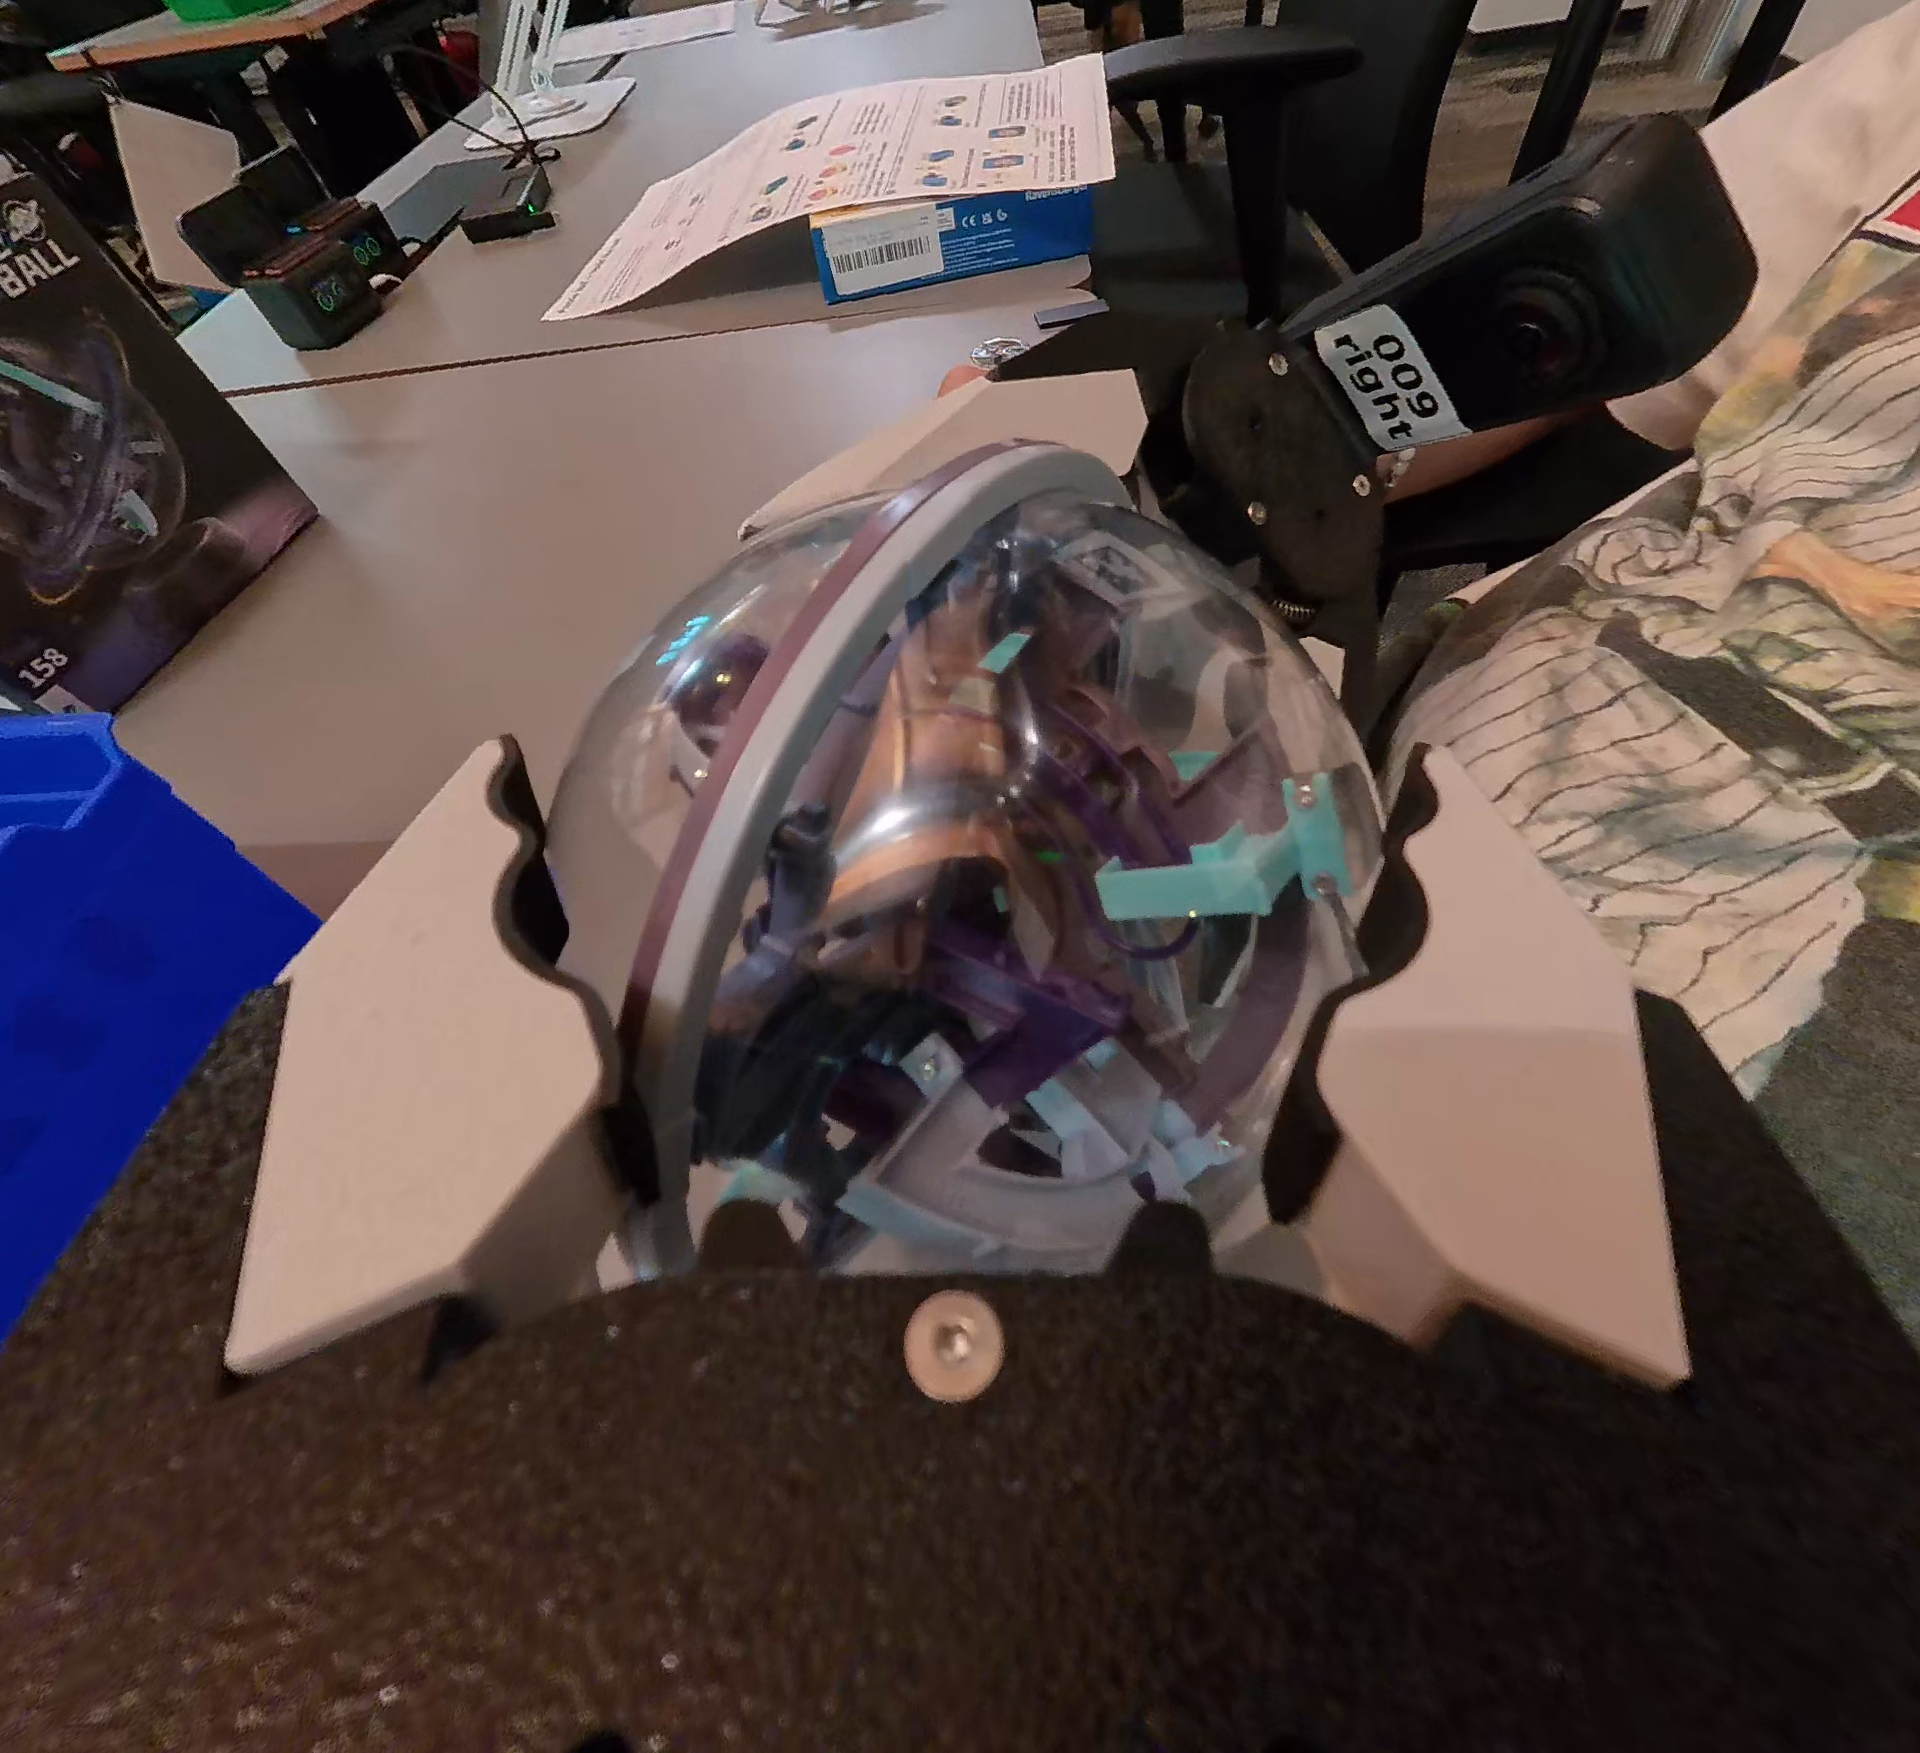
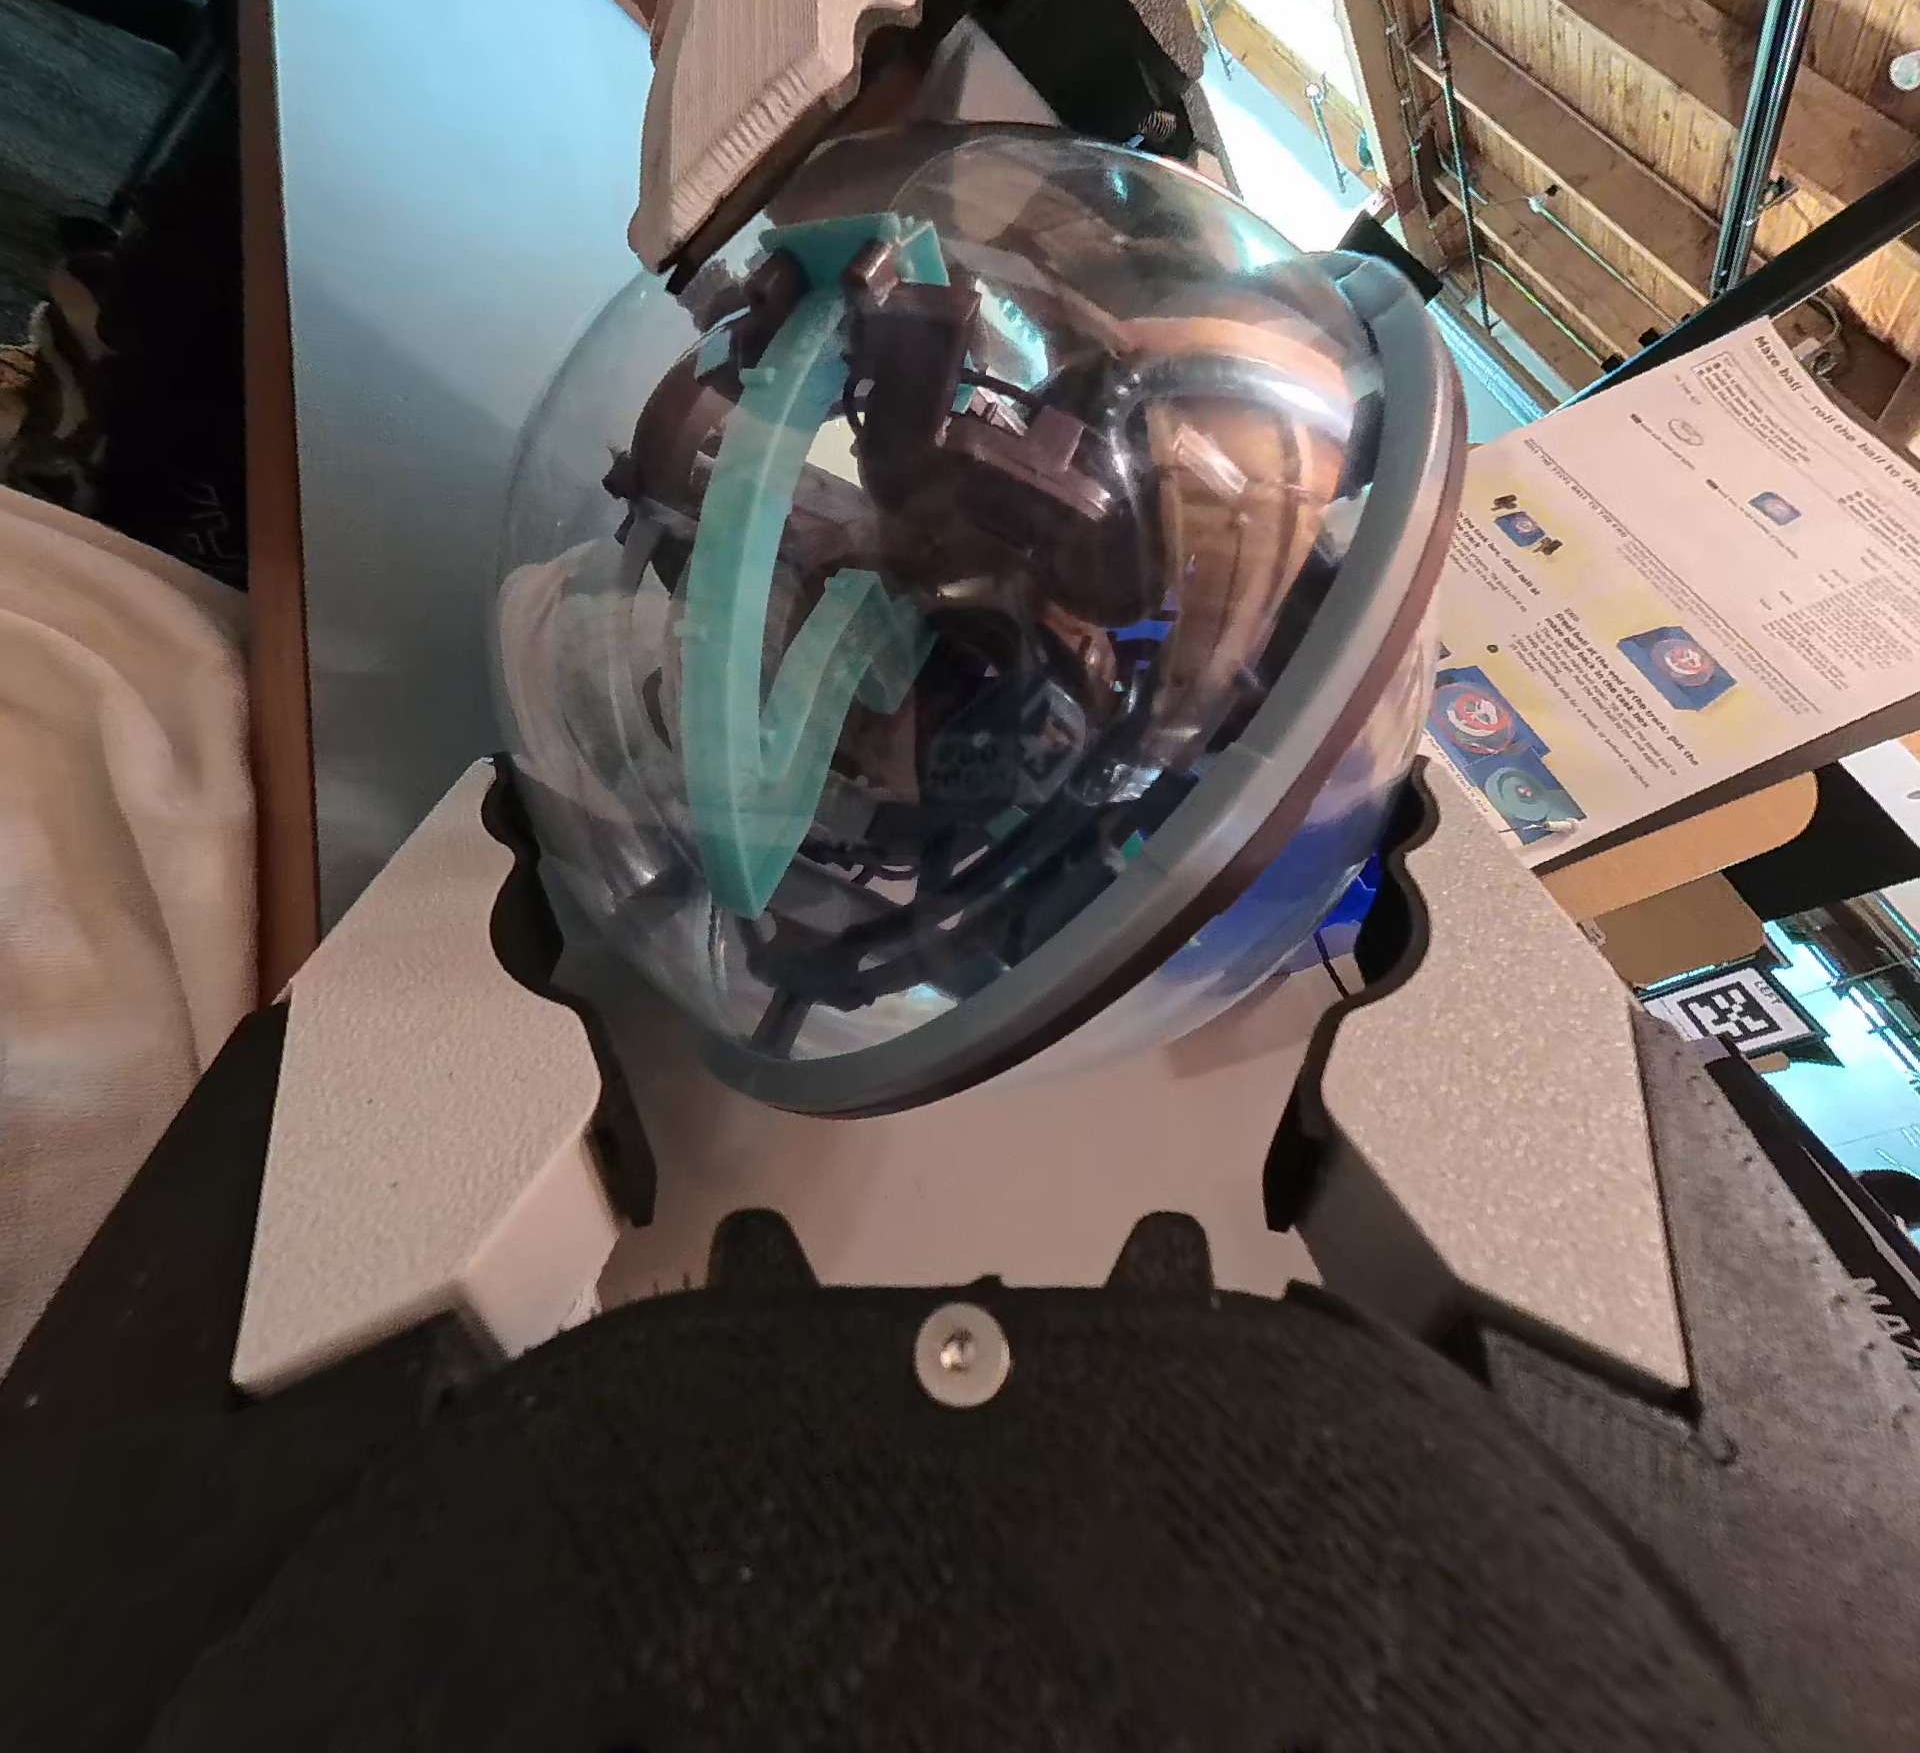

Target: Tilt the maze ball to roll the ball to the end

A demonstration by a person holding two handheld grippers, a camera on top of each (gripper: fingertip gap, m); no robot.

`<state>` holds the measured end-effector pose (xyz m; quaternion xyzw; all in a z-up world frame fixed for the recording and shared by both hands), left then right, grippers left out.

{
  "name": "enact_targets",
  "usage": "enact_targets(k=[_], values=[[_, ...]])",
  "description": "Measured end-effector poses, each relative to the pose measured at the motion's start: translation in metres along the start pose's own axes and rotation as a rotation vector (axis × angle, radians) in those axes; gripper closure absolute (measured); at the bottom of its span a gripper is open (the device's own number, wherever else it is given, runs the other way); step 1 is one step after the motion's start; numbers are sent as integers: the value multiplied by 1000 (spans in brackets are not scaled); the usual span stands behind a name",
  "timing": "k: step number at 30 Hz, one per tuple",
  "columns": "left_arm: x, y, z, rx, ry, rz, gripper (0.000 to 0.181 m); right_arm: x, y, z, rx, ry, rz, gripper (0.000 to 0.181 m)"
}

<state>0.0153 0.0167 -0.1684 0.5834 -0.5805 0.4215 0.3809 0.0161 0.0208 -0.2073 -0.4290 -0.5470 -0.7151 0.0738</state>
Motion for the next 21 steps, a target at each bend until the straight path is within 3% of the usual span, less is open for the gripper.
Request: enact_targets(k=[12,21], values=[[1,5,8,15,-90,37,29,-3,0,-8,-47,-9,-9,28],[3,-6,13,8,-98,-52,29,-12,5,-8,-12,-56,82,28]])
Point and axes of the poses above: each gripper's, where its closed fingertips meet, z out along the fingers, x out of its top, y = z × x across the jaws, the point moved 1 cm from there along -z, back along the fingers, and after that the axes turned 11 degrees about -x, right-handed, at the moved point
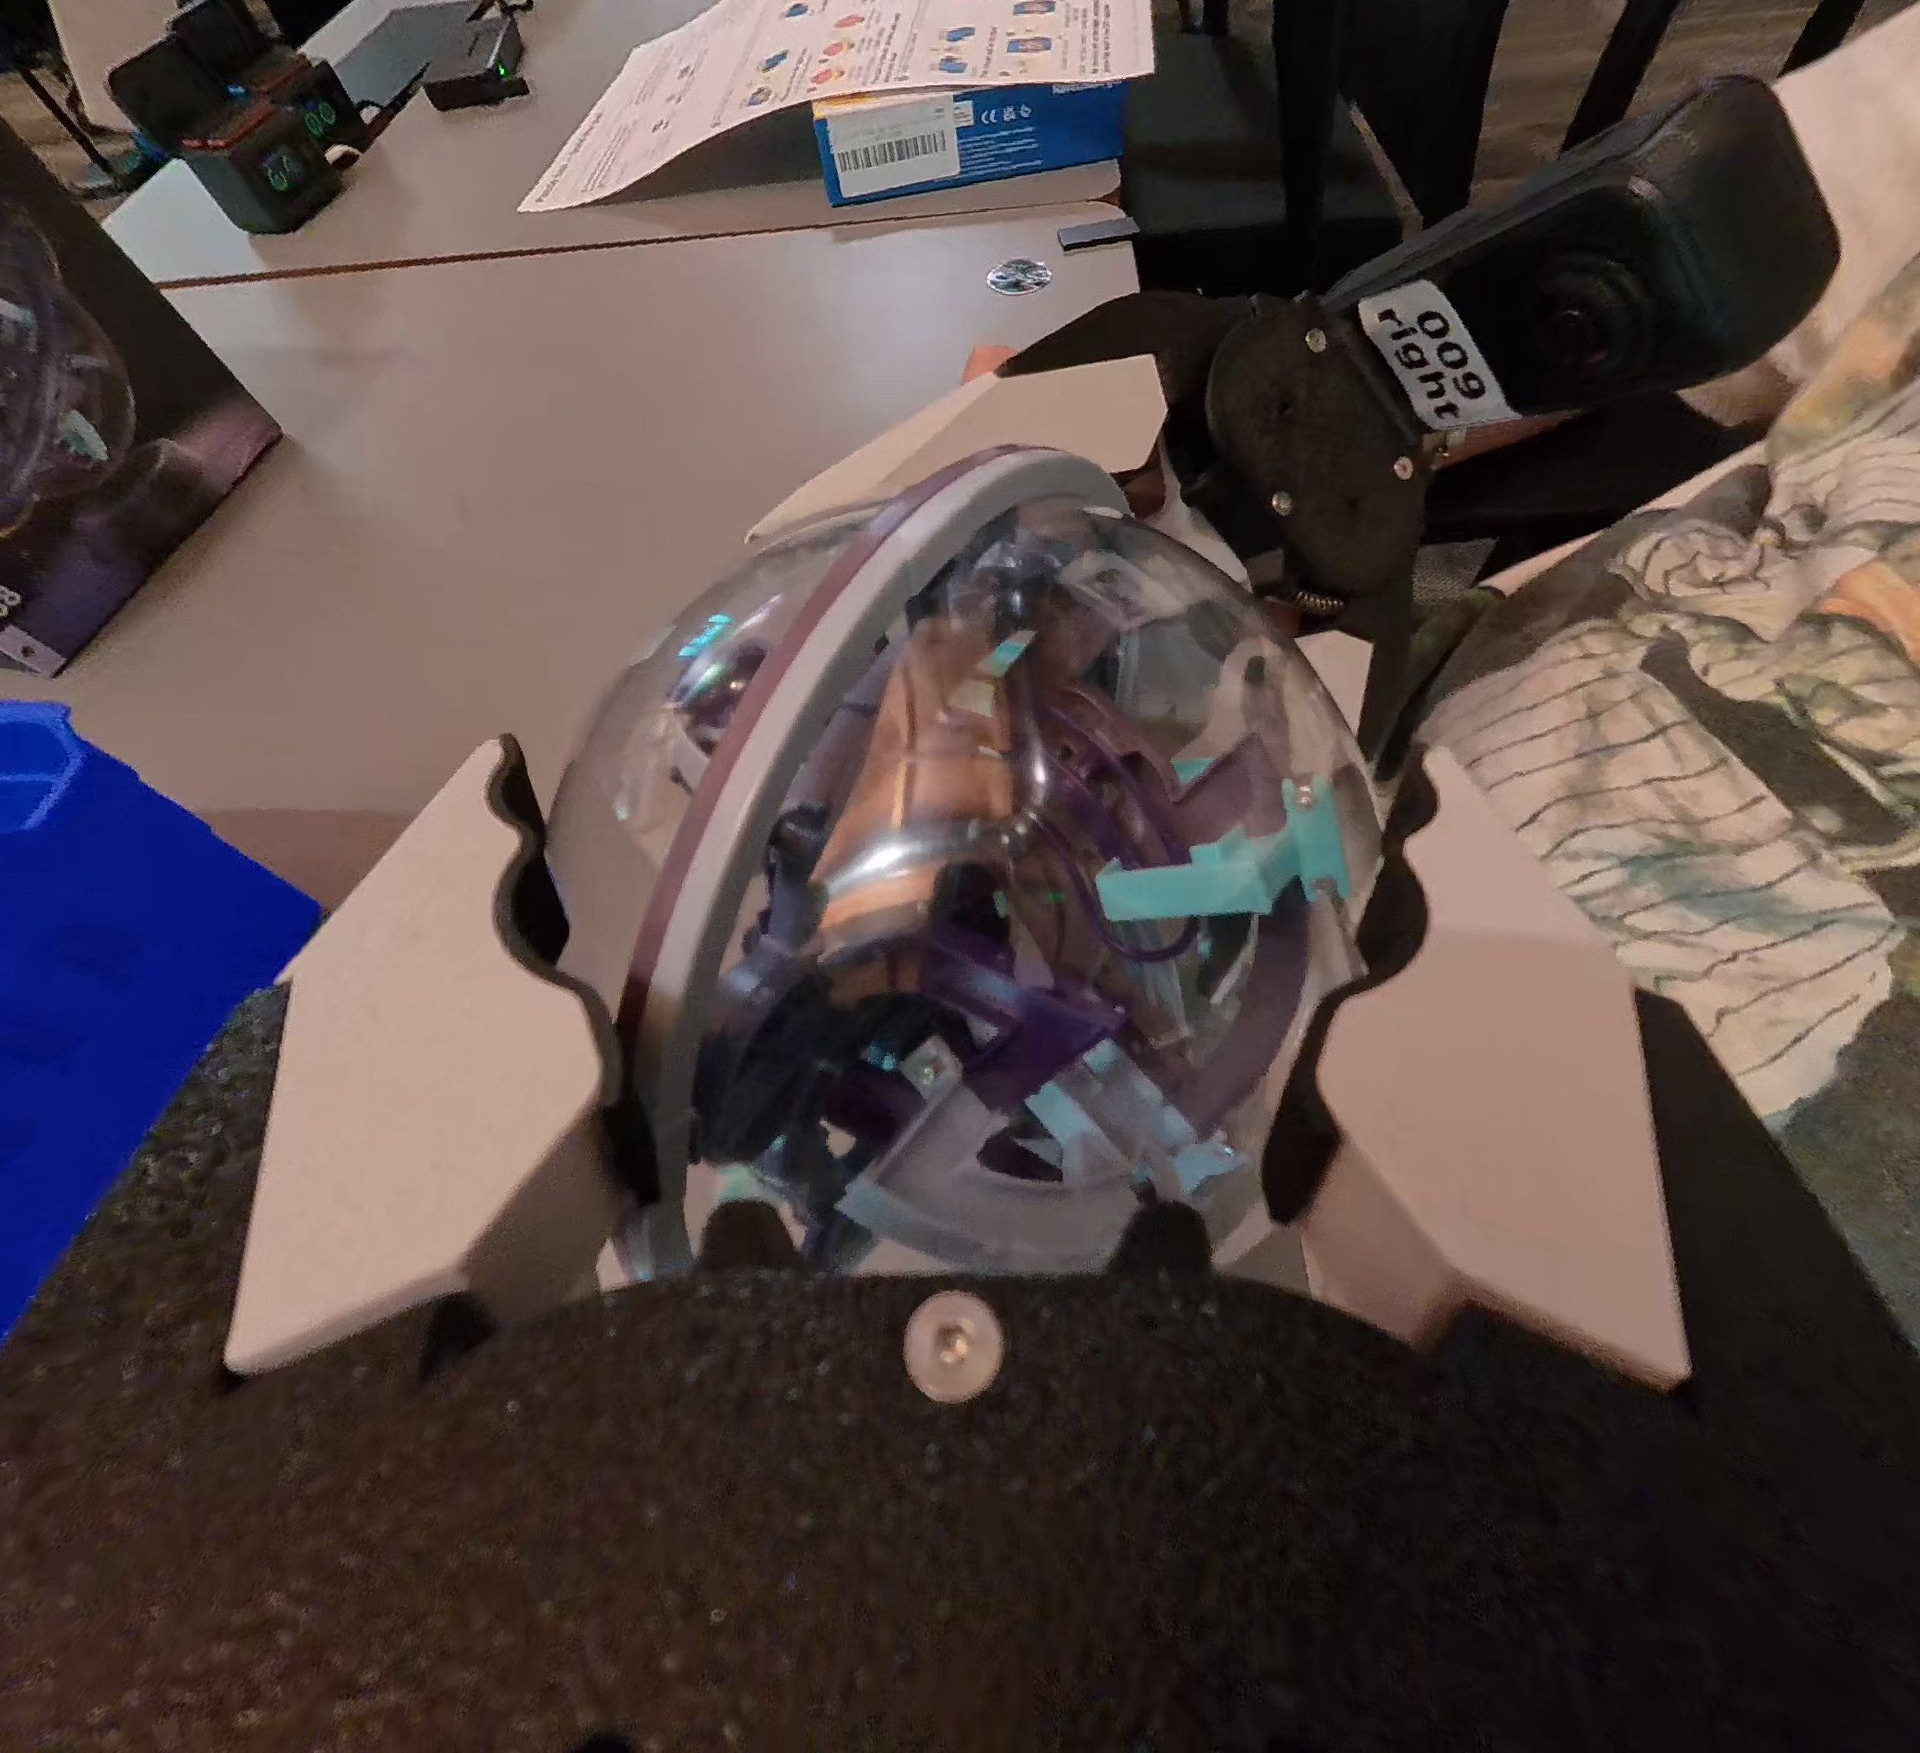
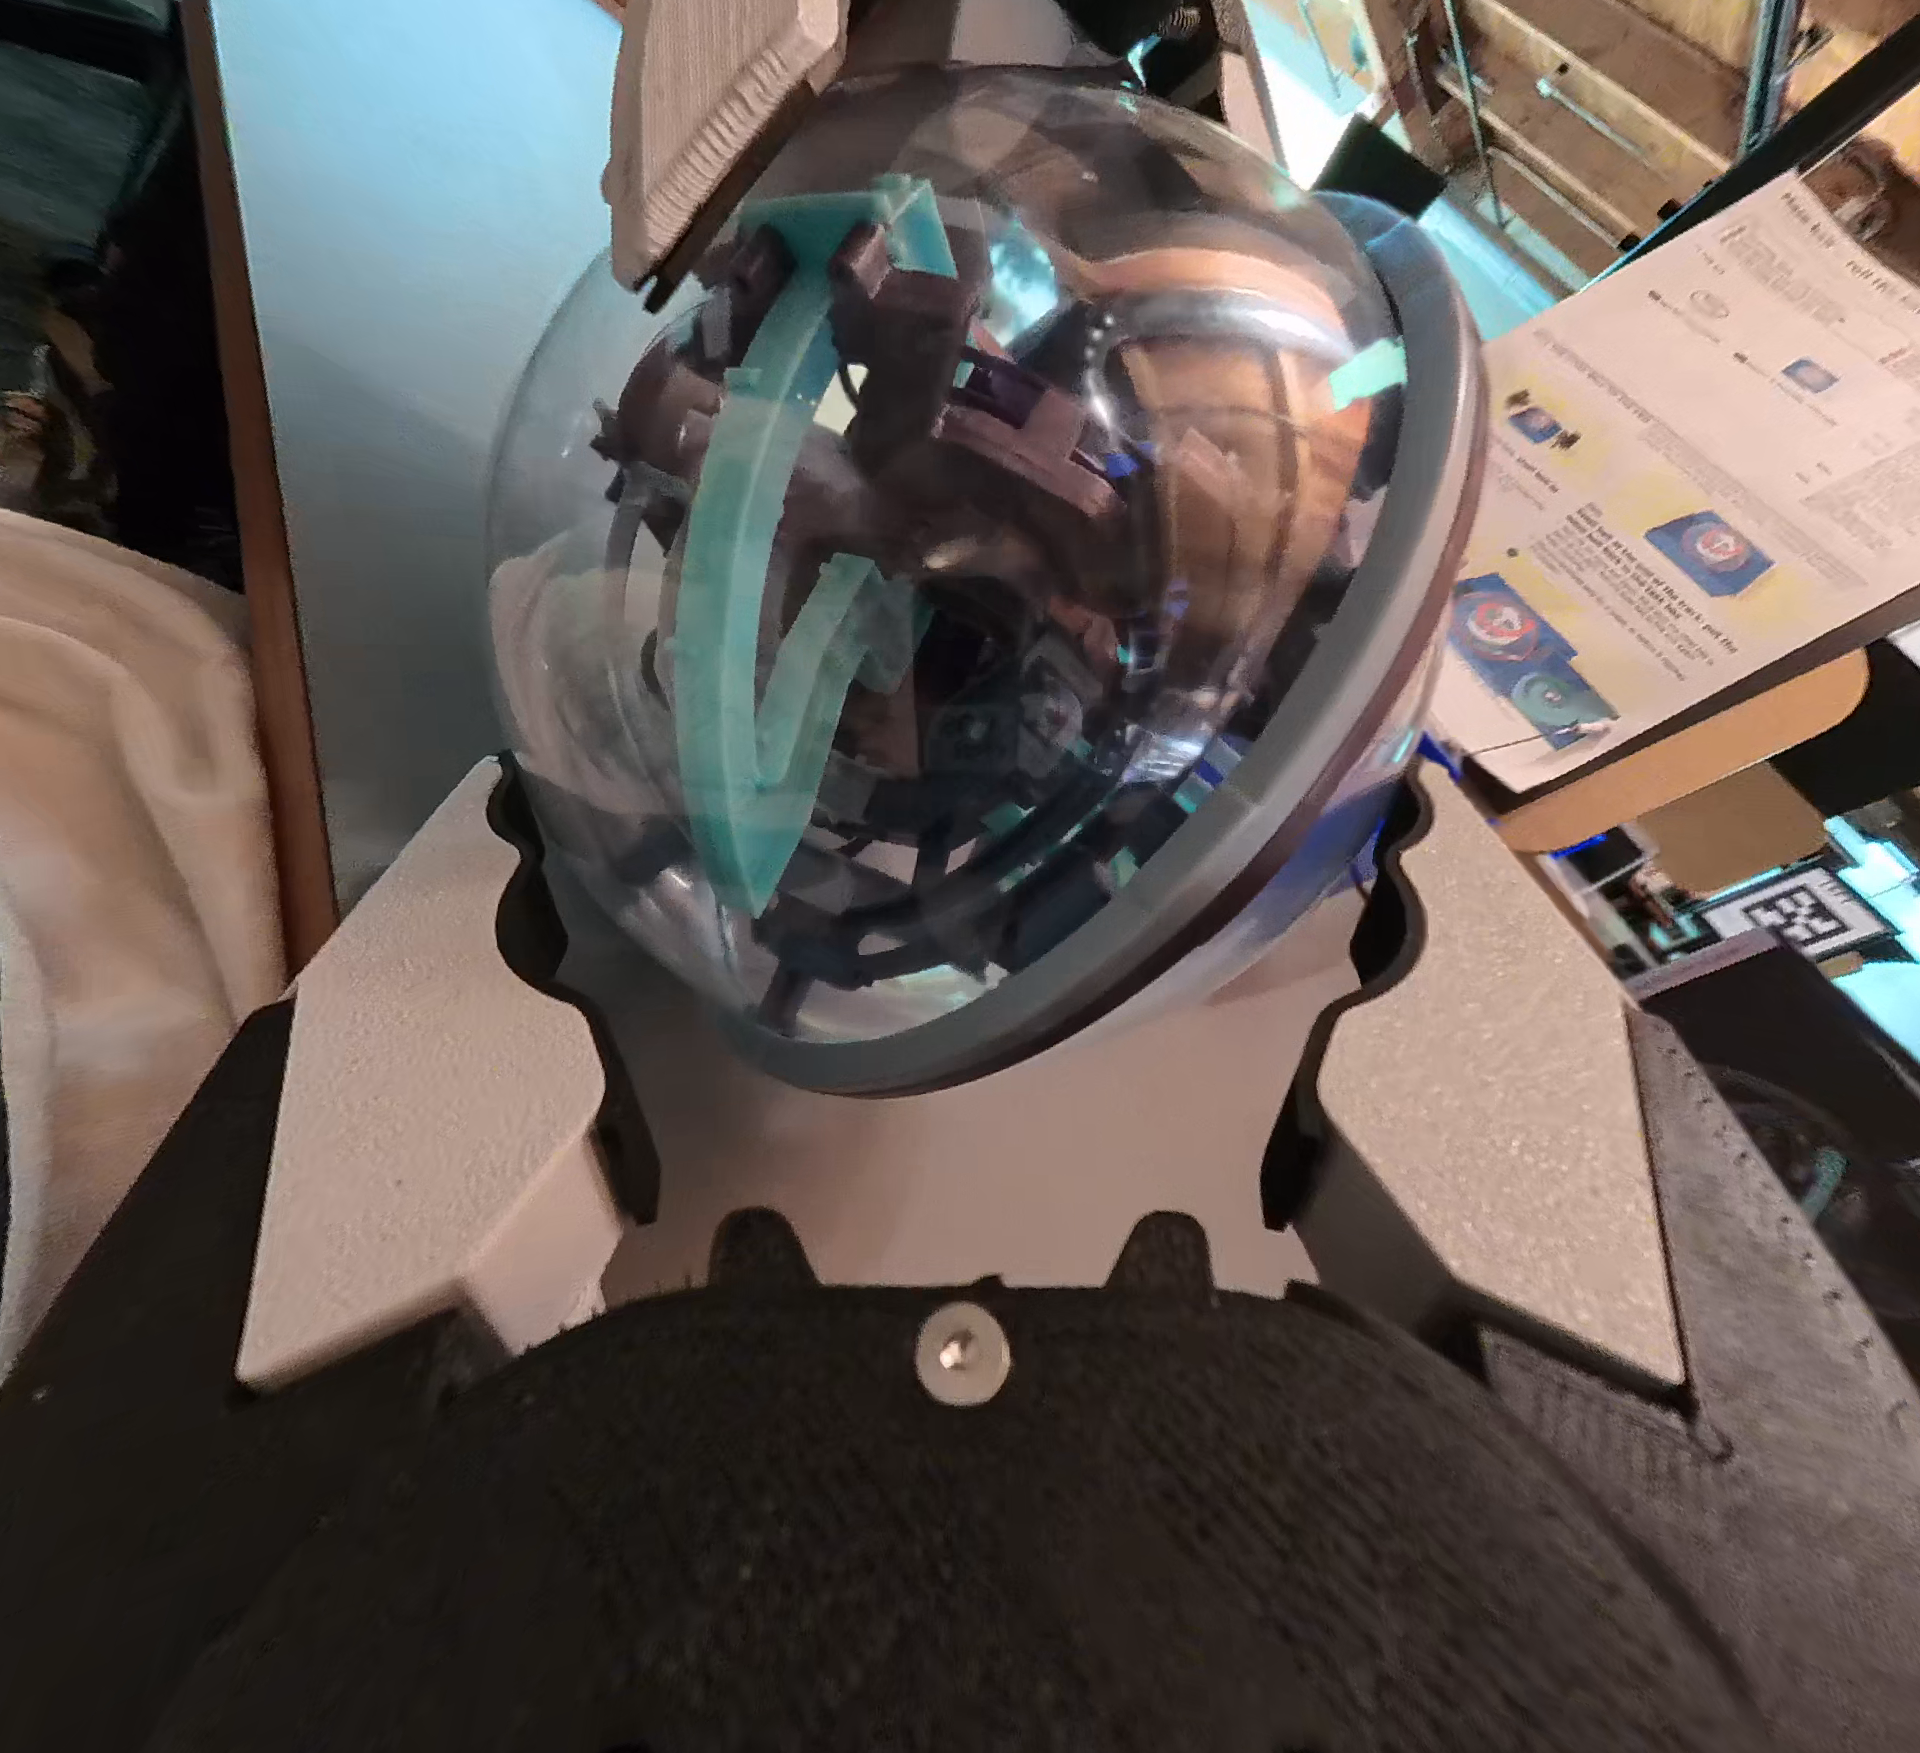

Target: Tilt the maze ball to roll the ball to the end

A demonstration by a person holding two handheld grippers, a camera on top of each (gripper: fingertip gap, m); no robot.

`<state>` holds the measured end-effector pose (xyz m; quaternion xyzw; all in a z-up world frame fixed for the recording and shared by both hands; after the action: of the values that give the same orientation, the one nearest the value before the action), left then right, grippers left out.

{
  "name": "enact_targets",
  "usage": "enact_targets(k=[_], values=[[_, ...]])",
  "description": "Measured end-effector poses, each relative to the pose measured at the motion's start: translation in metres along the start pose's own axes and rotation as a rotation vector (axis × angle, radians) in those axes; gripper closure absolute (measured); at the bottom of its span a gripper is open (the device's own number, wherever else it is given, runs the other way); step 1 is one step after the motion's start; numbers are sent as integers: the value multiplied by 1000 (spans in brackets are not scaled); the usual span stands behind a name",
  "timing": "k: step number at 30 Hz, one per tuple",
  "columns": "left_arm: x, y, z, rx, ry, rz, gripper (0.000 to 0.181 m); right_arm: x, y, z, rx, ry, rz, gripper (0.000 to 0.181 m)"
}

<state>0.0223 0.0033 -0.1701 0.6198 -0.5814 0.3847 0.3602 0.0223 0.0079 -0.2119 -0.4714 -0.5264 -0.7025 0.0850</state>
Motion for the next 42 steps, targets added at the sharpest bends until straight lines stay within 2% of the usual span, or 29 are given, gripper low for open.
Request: enact_targets(k=[16,23,26,35,39,42], values=[[2,-27,1,10,44,-170,35,-15,9,9,131,-78,189,28],[-1,-46,-2,57,53,-281,41,-10,25,8,177,-20,83,38],[-1,-51,-1,63,58,-305,41,-13,27,14,221,-1,57,35],[-5,-68,-2,84,88,-469,38,-20,31,24,332,24,175,34],[-6,-72,-1,82,83,-517,38,-22,33,26,332,25,200,33],[-7,-75,2,85,88,-590,39,-30,32,30,311,15,129,23]])
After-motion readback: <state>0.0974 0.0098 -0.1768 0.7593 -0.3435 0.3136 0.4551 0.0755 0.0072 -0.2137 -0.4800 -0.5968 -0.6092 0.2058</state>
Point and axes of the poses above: each gripper's, where its closed fingertips meet, z out along the fingers, x out of its top, y = z × x across the jaws, the point moved 1 cm from there along -z, back along the fingers, and after that the axes turned 11 degrees about -x, right-handed, at the moved point
